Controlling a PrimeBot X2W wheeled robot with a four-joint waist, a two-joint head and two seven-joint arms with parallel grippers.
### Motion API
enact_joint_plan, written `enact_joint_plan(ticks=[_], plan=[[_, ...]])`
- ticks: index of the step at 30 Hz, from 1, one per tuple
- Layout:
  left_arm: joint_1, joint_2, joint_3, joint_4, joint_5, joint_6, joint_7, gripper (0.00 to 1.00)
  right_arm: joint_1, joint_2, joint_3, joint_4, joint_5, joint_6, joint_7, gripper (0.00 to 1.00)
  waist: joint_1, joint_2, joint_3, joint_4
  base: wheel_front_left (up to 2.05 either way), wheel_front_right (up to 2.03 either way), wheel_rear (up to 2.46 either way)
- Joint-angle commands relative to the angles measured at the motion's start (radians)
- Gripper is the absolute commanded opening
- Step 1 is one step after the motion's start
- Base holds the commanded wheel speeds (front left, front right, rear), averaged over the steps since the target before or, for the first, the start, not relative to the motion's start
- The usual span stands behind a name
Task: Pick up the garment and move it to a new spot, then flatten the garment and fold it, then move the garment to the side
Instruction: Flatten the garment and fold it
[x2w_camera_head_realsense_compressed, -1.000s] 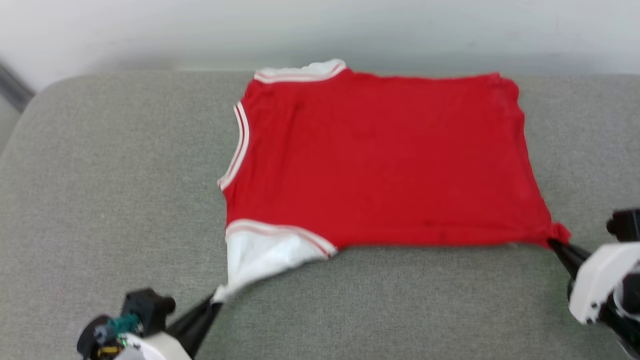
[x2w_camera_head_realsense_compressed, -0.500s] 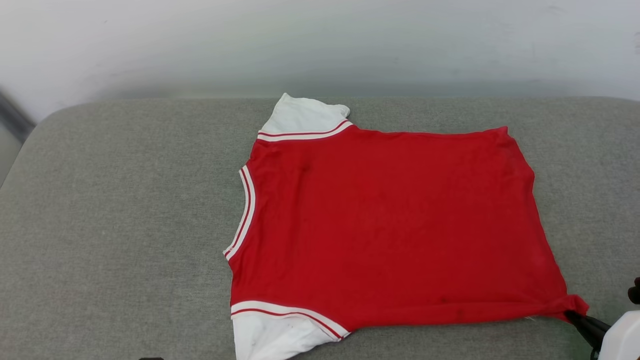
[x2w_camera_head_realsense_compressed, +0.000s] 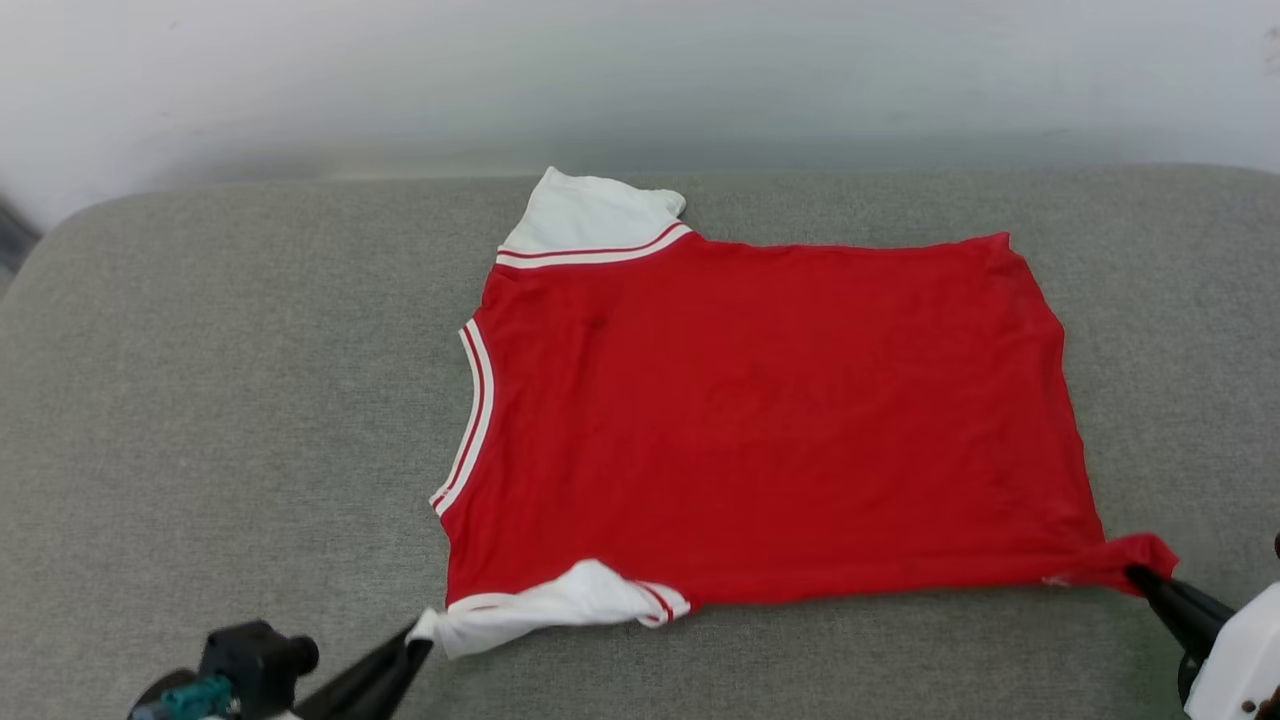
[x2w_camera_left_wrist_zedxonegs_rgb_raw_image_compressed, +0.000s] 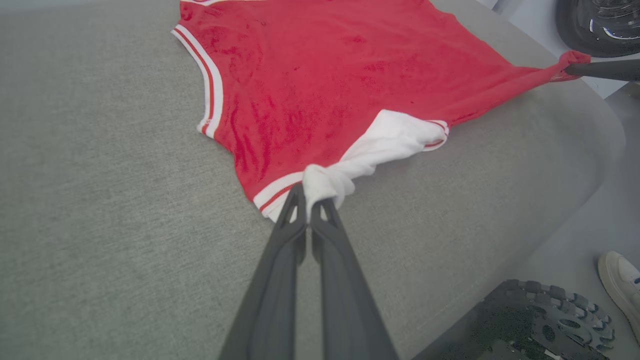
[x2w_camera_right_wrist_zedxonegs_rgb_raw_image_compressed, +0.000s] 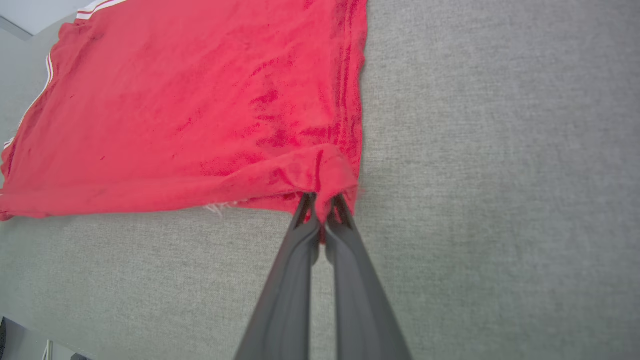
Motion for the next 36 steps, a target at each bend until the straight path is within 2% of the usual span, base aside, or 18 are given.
enact_joint_plan(ticks=[1,12,21,29,32,33,34,35,36], plan=[[-0.025,0.0,0.011,0.0,0.009,-0.004,-0.007,0.0,-0.022,0.006,-0.007,-0.009,0.005,0.0,0.001,0.0,0.0001,-0.0001,0.012,-0.001,0.0,0.0,0.0],[-0.27,-0.053,0.035,0.07,0.048,-0.035,0.0,0.0,-0.15,0.046,-0.02,-0.003,-0.062,0.0,0.029,0.0,0.0001,-0.0001,0.119,-0.015,0.0,0.0,0.0],[-0.456,-0.093,0.027,0.217,0.067,-0.068,0.024,0.0,-0.286,0.08,0.004,0.075,-0.161,0.0,0.063,0.0,0.0001,-0.0001,0.2,-0.032,0.0,0.0,0.0],[-0.537,-0.131,-0.001,0.347,0.082,-0.083,0.02,0.0,-0.36,0.102,0.013,0.149,-0.214,0.0,0.043,0.0,0.0001,-0.0001,0.235,-0.028,0.0,0.0,0.0],[-0.564,-0.169,-0.023,0.433,0.088,-0.083,0.017,0.0,-0.379,0.115,0.031,0.194,-0.244,0.0,0.027,0.0,0.0001,-0.0001,0.243,-0.022,0.0,0.0,0.0],[-0.569,-0.177,-0.03,0.45,0.093,-0.083,0.014,0.17,-0.38,0.118,0.03,0.207,-0.245,-0.001,0.028,0.0,0.0001,-0.0001,0.242,-0.021,0.0,0.0,0.0],[-0.577,-0.187,-0.032,0.469,0.099,-0.08,0.004,1.0,-0.383,0.121,0.03,0.216,-0.248,-0.001,0.025,0.18,0.0001,-0.0001,0.241,-0.019,0.0,0.0,0.0],[-0.579,-0.199,-0.033,0.488,0.098,-0.075,0.001,1.0,-0.386,0.124,0.026,0.224,-0.254,-0.001,0.018,0.93,0.0001,-0.0001,0.238,-0.018,0.0,0.0,0.0],[-0.579,-0.21,-0.035,0.507,0.095,-0.071,-0.004,1.0,-0.388,0.125,0.026,0.233,-0.259,-0.001,0.013,1.0,0.0001,-0.0001,0.233,-0.017,0.0,0.0,0.0]])
